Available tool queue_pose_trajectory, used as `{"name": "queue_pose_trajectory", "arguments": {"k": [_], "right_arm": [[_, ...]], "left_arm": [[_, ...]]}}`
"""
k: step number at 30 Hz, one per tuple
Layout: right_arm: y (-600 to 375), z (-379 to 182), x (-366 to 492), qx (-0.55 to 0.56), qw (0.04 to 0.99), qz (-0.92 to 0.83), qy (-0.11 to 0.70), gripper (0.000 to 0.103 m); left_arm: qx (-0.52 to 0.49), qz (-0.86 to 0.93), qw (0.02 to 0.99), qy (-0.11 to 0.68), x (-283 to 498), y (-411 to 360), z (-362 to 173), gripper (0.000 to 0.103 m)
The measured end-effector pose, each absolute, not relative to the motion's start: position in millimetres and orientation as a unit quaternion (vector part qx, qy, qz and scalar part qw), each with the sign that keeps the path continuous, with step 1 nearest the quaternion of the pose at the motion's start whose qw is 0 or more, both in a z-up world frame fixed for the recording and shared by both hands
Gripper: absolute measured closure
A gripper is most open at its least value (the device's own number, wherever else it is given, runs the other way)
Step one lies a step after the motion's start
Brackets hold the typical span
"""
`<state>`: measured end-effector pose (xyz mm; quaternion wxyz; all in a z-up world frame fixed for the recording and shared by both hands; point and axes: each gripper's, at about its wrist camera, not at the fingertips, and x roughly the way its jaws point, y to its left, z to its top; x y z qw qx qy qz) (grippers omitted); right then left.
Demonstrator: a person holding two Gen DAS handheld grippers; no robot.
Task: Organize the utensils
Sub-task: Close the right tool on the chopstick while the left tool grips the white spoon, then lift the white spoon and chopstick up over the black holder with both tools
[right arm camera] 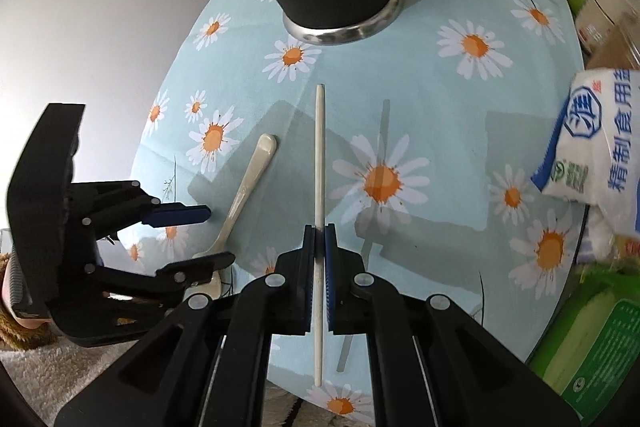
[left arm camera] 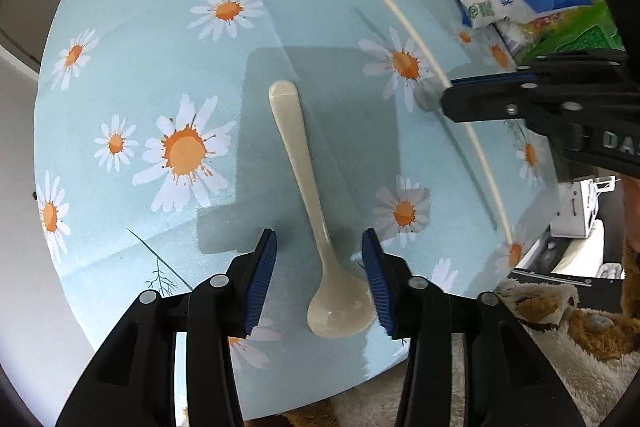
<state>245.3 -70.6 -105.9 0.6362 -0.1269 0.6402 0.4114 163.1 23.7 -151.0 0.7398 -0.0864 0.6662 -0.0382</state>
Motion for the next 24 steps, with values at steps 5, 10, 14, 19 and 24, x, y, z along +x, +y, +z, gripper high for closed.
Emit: {"name": "queue_pose_trajectory", "arguments": {"k": [5,10,14,19,24], "right_arm": [[-82,-101,247,-0.113,0.638,0.419,0.636,0.097],[-88,-102,249,-0.1,0.635,0.431,0.633,0.097],[-87,-103,247,-0.095,0.628,0.443,0.632,0.097],[-88,-101,248,-0.087,0.627,0.448,0.631,0.097],[-87,-100,250,-0.085,0.63,0.446,0.63,0.097]], "left_arm": [[-0.083,-0.023,0.729,0.679,171,13,-153,0.073],[-0.068,-0.016,0.72,0.69,173,-1,-154,0.083],[-0.063,-0.005,0.717,0.694,174,-4,-158,0.092],[-0.1,-0.007,0.721,0.686,173,10,-157,0.096],[-0.107,-0.009,0.727,0.679,172,15,-156,0.097]]}}
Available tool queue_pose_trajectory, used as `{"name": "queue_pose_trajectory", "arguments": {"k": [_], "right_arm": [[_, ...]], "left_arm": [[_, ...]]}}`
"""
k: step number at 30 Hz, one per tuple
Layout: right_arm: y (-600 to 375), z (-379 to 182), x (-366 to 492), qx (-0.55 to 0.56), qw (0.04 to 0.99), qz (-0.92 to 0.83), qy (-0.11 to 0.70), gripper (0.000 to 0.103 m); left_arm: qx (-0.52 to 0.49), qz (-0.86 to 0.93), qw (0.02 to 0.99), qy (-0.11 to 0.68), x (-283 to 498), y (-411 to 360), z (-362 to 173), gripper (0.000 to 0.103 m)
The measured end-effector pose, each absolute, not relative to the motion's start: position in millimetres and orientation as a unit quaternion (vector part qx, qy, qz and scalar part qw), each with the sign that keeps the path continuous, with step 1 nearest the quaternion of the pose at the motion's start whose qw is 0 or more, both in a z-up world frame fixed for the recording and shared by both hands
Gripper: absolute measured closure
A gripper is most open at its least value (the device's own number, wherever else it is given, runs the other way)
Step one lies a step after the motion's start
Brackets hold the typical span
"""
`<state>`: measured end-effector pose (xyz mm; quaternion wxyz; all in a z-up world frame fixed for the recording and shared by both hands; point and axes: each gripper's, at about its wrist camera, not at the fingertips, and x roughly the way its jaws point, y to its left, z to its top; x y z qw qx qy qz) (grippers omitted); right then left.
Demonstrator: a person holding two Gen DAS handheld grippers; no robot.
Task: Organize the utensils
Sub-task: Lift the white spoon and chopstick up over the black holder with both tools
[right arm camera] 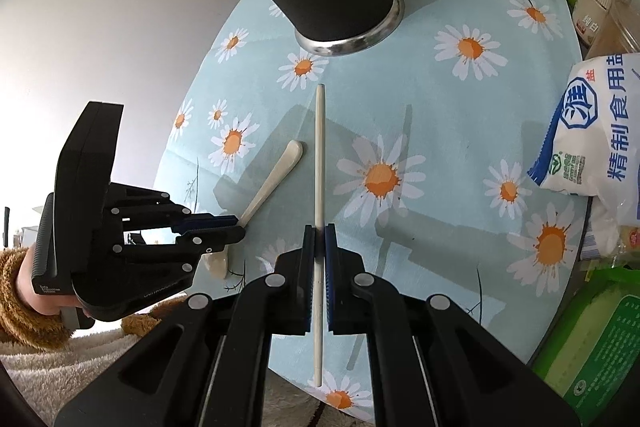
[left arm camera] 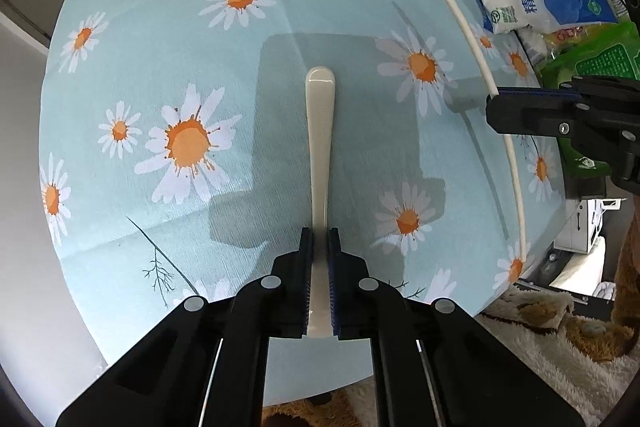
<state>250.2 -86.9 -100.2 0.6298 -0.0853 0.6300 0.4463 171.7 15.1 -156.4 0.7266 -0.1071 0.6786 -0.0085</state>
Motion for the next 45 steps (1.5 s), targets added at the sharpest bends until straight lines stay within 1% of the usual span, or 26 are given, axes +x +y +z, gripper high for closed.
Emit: {"name": "queue_pose_trajectory", "arguments": {"k": [16,23,32,45], "right_arm": [[-70,-85,245,-0.065,0.649,0.44,0.618,0.097],[-59,-67,244,-0.044,0.664,0.445,0.599,0.097],[-45,-31,245,-0.027,0.695,0.462,0.551,0.097],[-35,24,279,0.063,0.738,0.477,0.473,0.097]], "left_arm": [[-0.164,-0.043,0.78,0.603,162,69,-116,0.097],[-0.196,-0.062,0.802,0.561,155,87,-95,0.097],[-0.198,-0.084,0.841,0.496,160,102,-44,0.097],[-0.2,-0.117,0.886,0.402,177,124,4,0.097]]}}
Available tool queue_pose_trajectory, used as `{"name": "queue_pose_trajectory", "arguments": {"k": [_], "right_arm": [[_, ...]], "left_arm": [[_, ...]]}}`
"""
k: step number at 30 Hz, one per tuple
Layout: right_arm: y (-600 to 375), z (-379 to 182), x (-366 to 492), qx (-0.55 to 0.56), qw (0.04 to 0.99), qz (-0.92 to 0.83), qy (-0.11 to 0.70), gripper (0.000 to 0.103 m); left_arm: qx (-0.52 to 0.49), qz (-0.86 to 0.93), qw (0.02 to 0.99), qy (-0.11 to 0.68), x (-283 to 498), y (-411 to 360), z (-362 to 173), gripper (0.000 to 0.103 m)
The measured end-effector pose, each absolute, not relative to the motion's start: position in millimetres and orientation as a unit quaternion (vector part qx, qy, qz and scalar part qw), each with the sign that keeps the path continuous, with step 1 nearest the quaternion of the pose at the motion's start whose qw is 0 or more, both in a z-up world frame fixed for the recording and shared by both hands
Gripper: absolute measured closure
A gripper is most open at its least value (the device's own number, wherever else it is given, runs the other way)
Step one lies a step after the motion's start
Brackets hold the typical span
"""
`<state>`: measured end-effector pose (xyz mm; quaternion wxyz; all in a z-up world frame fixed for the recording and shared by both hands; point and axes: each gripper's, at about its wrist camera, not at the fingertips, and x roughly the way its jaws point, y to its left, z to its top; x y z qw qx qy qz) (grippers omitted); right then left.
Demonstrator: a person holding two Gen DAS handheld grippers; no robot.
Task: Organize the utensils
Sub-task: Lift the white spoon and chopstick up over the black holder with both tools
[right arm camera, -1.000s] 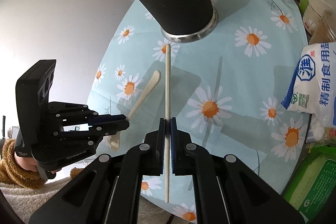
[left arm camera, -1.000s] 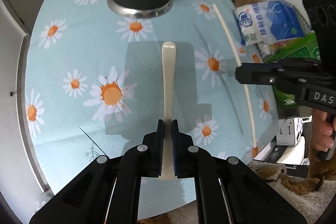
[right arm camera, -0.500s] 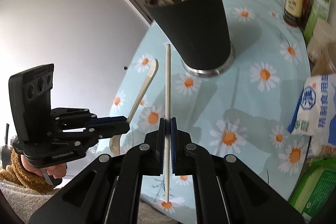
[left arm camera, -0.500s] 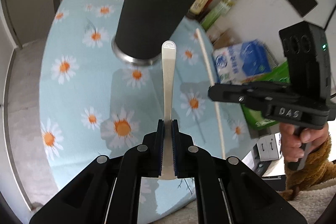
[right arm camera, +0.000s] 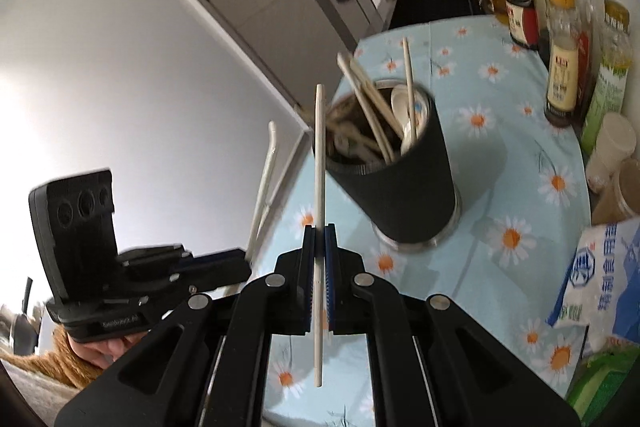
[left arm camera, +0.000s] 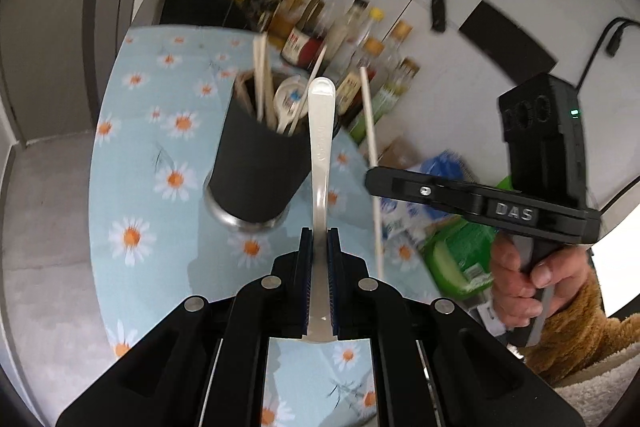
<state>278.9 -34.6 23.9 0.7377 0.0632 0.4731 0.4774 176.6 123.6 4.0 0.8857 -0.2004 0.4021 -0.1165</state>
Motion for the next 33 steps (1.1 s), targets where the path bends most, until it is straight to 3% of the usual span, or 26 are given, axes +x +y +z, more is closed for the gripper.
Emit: {"name": "queue_pose_trajectory", "arguments": {"k": [8,20,33], "right_arm": [[-32,58,296,0.084,0.779,0.482,0.392,0.097],[-23,81,320,0.085,0.812,0.471,0.334,0.097],[-13,90,338,0.075,0.849,0.452,0.263,0.097]], "left_arm": [[-0.184,-0.138,0.918,0.324,189,126,26,0.097],[-0.183,-0.137,0.948,0.222,213,141,44,0.097],[-0.187,-0.117,0.961,0.169,239,155,44,0.097]]}}
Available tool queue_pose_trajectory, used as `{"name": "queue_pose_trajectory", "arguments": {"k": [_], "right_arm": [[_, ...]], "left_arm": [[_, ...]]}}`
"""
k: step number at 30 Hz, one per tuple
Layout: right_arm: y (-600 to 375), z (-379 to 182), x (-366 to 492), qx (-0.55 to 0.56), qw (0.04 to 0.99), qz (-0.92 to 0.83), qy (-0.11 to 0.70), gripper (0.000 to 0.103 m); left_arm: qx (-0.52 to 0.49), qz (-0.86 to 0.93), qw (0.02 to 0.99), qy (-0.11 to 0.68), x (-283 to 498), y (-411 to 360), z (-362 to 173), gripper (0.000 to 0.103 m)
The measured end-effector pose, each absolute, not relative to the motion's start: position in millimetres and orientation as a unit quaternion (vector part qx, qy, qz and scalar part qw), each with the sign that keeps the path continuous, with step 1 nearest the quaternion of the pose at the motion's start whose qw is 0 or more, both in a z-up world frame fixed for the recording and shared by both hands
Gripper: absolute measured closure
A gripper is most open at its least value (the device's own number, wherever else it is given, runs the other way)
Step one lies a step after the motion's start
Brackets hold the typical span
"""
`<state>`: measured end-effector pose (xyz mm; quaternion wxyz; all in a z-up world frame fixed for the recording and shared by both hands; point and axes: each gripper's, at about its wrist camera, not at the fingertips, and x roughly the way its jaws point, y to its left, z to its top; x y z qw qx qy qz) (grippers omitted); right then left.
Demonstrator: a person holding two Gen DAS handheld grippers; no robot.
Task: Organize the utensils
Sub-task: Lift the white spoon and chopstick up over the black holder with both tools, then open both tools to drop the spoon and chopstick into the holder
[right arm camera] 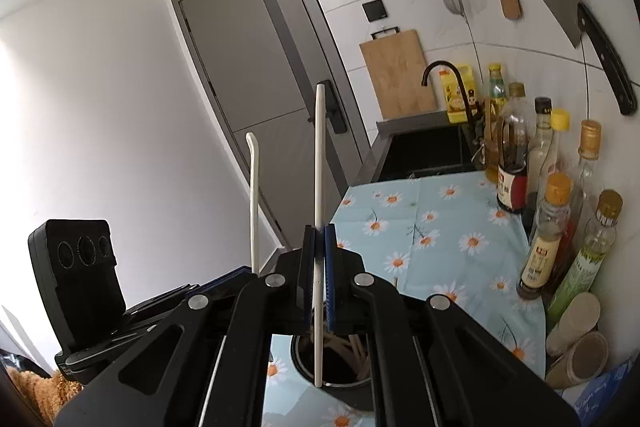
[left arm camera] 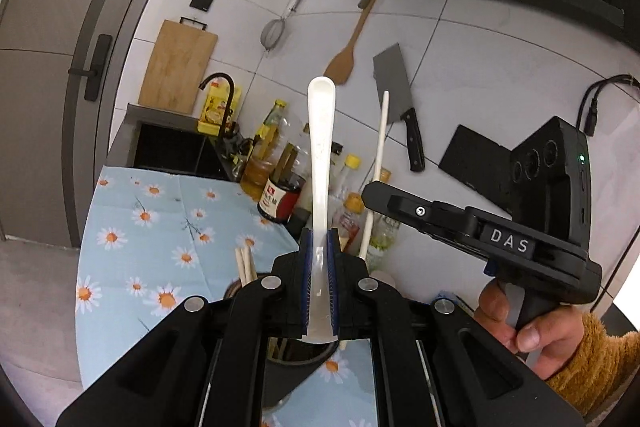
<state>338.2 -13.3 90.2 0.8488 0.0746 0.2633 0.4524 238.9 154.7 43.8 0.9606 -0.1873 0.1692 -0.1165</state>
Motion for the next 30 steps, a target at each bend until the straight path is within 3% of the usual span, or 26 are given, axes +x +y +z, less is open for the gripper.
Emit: {"name": "queue_pose_trajectory", "arguments": {"k": [25,30], "right_arm": [[-9,46,355,0.075,0.872,0.421,0.238,0.097],[-10,39,357,0.08,0.865,0.424,0.255,0.089]], "left_arm": [[-0.144,-0.104,0.973,0.145,259,143,-6,0.096],[-0.151,-0.094,0.972,0.156,260,146,-9,0.096]]}}
